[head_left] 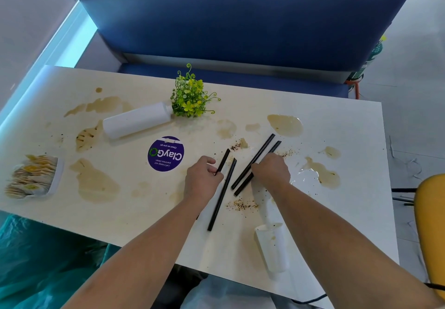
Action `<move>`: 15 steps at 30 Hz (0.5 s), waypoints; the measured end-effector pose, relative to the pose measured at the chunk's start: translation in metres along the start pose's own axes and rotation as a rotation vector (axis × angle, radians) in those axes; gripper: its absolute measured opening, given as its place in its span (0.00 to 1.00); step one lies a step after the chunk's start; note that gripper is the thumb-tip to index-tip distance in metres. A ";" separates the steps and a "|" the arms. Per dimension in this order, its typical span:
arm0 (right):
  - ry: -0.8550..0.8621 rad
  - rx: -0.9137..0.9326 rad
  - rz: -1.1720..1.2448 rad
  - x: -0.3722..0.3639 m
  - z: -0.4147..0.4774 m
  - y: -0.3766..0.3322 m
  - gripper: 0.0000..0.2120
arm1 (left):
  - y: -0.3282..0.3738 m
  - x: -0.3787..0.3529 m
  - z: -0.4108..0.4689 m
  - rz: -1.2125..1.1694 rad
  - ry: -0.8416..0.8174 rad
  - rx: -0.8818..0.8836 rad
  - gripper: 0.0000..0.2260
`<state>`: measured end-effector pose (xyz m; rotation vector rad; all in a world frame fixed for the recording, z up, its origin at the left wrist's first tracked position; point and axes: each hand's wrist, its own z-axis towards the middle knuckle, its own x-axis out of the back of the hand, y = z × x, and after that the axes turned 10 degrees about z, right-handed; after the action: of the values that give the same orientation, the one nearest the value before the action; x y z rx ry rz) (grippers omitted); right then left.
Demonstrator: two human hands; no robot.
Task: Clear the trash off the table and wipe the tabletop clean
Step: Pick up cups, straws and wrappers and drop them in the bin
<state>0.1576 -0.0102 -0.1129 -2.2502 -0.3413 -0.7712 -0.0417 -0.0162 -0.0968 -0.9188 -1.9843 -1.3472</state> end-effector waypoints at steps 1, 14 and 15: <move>0.000 -0.008 0.010 0.000 0.001 0.001 0.09 | 0.001 -0.001 0.000 -0.007 0.004 -0.001 0.14; 0.054 -0.052 0.278 0.010 0.003 0.014 0.17 | 0.006 -0.003 0.004 -0.109 0.057 0.025 0.14; 0.064 -0.040 0.293 0.013 0.003 0.013 0.19 | 0.007 -0.002 0.004 -0.115 0.061 0.020 0.14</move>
<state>0.1747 -0.0166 -0.1136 -2.2401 0.0353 -0.6962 -0.0355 -0.0112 -0.0956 -0.7554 -2.0271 -1.3983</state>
